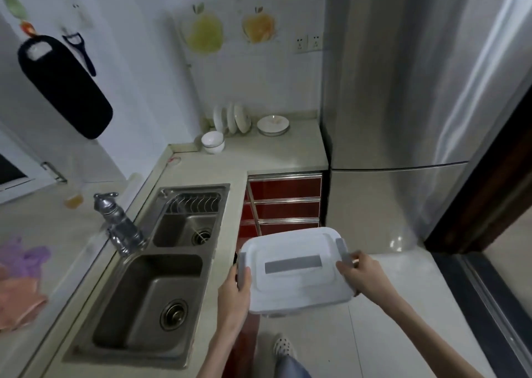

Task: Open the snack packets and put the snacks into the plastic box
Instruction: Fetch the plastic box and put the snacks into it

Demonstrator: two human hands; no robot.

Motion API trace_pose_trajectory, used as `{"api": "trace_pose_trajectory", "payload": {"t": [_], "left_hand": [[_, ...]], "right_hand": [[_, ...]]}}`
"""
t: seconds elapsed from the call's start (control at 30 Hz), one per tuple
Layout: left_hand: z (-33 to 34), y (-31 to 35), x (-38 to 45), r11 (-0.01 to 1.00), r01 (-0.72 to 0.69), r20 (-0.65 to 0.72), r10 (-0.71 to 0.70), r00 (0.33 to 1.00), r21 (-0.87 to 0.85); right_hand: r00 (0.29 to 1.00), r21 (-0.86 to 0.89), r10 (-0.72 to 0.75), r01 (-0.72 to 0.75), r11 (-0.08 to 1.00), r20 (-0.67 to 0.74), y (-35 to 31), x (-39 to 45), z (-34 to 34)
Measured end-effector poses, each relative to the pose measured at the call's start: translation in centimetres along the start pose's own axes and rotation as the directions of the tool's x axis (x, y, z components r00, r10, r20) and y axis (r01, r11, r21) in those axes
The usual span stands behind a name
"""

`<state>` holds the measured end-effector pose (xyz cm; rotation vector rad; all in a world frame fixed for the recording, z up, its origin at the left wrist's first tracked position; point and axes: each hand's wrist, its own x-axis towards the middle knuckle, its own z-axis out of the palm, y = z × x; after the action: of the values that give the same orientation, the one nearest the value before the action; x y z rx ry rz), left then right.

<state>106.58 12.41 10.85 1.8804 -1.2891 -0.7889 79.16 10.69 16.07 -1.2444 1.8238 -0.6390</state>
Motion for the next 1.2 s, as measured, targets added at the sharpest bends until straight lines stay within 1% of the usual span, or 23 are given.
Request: {"api": "trace_pose_trajectory", "payload": {"t": [0.13, 0.2, 0.27, 0.33, 0.47, 0.53, 0.63, 0.73, 0.87, 0.93, 1.03, 1.2], "left_hand": [[1.8, 0.9, 7.5, 1.0, -0.008, 0.039, 0.008, 0.999, -0.011], [2.5, 1.5, 11.2, 1.0, -0.009, 0.086, 0.011, 0.996, -0.021], [3.0, 2.2, 14.8, 0.998, -0.011, 0.15, 0.021, 0.988, -0.067], [3.2, 2.8, 18.8, 0.994, -0.003, 0.177, 0.022, 0.984, -0.107], [3.9, 3.3, 25.8, 0.99, 0.016, 0.234, 0.018, 0.972, -0.141], [4.0, 3.6, 28.1, 0.986, 0.025, 0.233, 0.014, 0.972, -0.164], [4.0, 4.2, 32.0, 0.985, 0.036, 0.245, 0.007, 0.969, -0.168], [4.5, 5.6, 35.4, 0.982, 0.067, 0.3, -0.011, 0.954, -0.179], [5.7, 8.0, 40.5, 0.981, 0.102, 0.282, -0.052, 0.958, -0.166], [6.7, 9.2, 43.8, 0.987, 0.089, 0.281, -0.048, 0.958, -0.135], [8.8, 11.8, 49.2, 0.989, 0.065, 0.278, -0.026, 0.96, -0.132], [12.5, 15.5, 58.6, 0.986, 0.151, 0.234, -0.13, 0.964, -0.076]], "right_hand": [[1.0, 0.023, -0.003, 0.004, 1.0, -0.024, -2.8, 6.0, 0.1], [0.999, 0.018, 0.015, -0.014, 1.0, -0.041, -4.6, 9.2, 0.0], [0.998, -0.007, 0.031, -0.031, 0.999, -0.063, -6.4, 12.5, -0.1], [0.997, -0.009, 0.033, -0.034, 0.999, -0.072, -8.3, 15.9, -0.1], [0.994, 0.034, 0.071, -0.069, 0.997, -0.086, -10.8, 21.6, 0.6], [0.991, 0.044, 0.086, -0.081, 0.996, -0.107, -11.5, 23.8, 1.4], [0.987, 0.11, 0.107, -0.093, 0.99, -0.122, -12.7, 27.1, 2.6], [0.982, 0.162, 0.138, -0.116, 0.98, -0.131, -13.4, 30.4, 3.4], [0.978, 0.255, 0.162, -0.124, 0.959, -0.13, -14.0, 35.0, 4.0], [0.977, 0.291, 0.167, -0.123, 0.949, -0.132, -14.5, 37.9, 4.2], [0.976, 0.31, 0.162, -0.111, 0.944, -0.145, -15.5, 43.0, 4.1], [0.968, 0.338, 0.2, -0.14, 0.931, -0.152, -18.2, 51.5, 3.5]]}}
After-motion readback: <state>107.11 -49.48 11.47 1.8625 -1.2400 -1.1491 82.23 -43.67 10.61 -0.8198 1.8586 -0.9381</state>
